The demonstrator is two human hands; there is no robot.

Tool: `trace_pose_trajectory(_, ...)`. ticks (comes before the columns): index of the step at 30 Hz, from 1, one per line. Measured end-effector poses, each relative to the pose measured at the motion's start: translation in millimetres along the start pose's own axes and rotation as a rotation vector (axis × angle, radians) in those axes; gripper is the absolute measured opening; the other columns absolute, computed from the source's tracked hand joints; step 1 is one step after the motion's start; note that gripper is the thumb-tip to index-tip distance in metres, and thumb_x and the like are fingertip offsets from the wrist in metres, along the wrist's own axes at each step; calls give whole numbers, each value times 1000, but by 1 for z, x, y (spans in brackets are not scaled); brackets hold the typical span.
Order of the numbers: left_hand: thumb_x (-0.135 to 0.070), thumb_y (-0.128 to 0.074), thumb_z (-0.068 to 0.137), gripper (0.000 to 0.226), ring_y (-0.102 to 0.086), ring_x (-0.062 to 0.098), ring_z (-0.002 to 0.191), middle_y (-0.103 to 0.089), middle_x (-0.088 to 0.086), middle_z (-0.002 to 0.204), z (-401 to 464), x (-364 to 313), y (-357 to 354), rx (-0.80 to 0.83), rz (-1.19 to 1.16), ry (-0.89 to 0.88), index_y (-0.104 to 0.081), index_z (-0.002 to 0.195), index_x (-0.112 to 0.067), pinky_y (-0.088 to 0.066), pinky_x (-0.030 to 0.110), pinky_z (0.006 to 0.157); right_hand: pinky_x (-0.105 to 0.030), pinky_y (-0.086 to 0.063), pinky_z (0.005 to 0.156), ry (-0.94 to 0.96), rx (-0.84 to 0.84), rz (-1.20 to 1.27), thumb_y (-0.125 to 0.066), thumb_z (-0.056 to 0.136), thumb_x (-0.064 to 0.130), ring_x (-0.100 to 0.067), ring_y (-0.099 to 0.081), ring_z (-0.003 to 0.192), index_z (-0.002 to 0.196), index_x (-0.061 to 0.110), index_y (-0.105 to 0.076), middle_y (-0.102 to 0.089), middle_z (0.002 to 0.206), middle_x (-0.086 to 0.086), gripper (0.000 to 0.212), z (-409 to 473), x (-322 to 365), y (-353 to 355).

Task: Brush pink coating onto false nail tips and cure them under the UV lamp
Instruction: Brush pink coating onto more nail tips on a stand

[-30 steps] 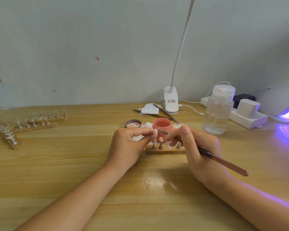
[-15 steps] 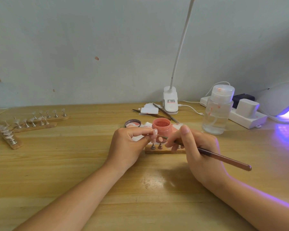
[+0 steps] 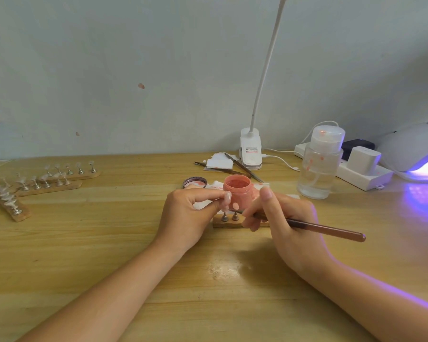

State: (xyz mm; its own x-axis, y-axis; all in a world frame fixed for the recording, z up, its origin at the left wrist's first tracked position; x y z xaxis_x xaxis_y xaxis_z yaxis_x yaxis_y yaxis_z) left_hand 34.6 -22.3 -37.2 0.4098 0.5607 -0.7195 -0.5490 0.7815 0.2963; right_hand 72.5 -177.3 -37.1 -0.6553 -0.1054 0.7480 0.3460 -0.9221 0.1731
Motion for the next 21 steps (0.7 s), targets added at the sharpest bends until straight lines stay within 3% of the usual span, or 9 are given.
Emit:
trace_pose_trajectory(4, -6, -72, 73, 12, -59, -12, 71, -68, -14, 70, 0, 0, 1, 18, 21, 1, -74, 80, -15, -38, 2, 70, -22, -49, 61, 76, -21, -43, -36, 91, 36, -10, -62, 64, 71, 10, -67, -66, 67, 1, 44, 2, 1, 1)
trace_pose_trajectory(7, -3, -72, 73, 18, -59, -14, 73, -67, -20, 70, 0, -2, 1, 10, 14, 6, -73, 80, -20, -38, 1, 70, -19, -48, 60, 20, 20, -53, -37, 90, 40, -8, -61, 61, 67, 12, -66, -65, 63, 1, 46, 1, 0, 0)
trace_pose_trajectory(9, -4, -72, 72, 19, -59, -15, 74, -66, -24, 66, -1, -2, 1, 8, 8, 6, -72, 79, -21, -37, 0, 71, -22, -50, 58, 17, 1, -22, -37, 89, 40, -9, -61, 58, 65, 14, -65, -65, 63, -1, 45, 0, 0, 0)
trace_pose_trajectory(13, -3, -71, 74, 13, -58, -10, 74, -70, -7, 74, 0, -2, 1, 29, 55, -10, -74, 77, -15, -37, 2, 73, -24, -49, 60, 71, -16, -105, -35, 91, 38, -11, -62, 64, 69, 14, -65, -66, 67, 4, 45, 2, 1, 1)
trace_pose_trajectory(17, 2, -72, 72, 25, -58, -9, 77, -68, -12, 71, 0, -3, 1, -1, 69, -34, -71, 78, -22, -37, 2, 76, -29, -49, 57, 33, -23, -51, -37, 89, 40, -11, -60, 57, 62, 12, -64, -64, 61, 0, 48, 1, 0, 1)
trace_pose_trajectory(21, 1, -70, 73, 21, -58, -3, 78, -70, -3, 74, 0, -2, 1, 13, 105, -51, -71, 79, -19, -35, 4, 79, -18, -47, 61, 76, -15, -113, -36, 91, 37, -6, -61, 64, 69, 16, -66, -64, 65, 9, 43, 2, 2, 1)
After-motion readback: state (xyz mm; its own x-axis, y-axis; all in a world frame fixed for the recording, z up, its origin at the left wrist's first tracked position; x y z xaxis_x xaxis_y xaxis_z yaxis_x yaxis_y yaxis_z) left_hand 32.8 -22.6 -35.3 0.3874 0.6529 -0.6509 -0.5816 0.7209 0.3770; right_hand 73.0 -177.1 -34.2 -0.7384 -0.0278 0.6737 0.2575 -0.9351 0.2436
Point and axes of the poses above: each hand's wrist, its own z-axis towards the middle knuckle, its own y-axis out of the back of the hand, x = y × z, the point moved 1 cm from there along z, towards the middle knuckle
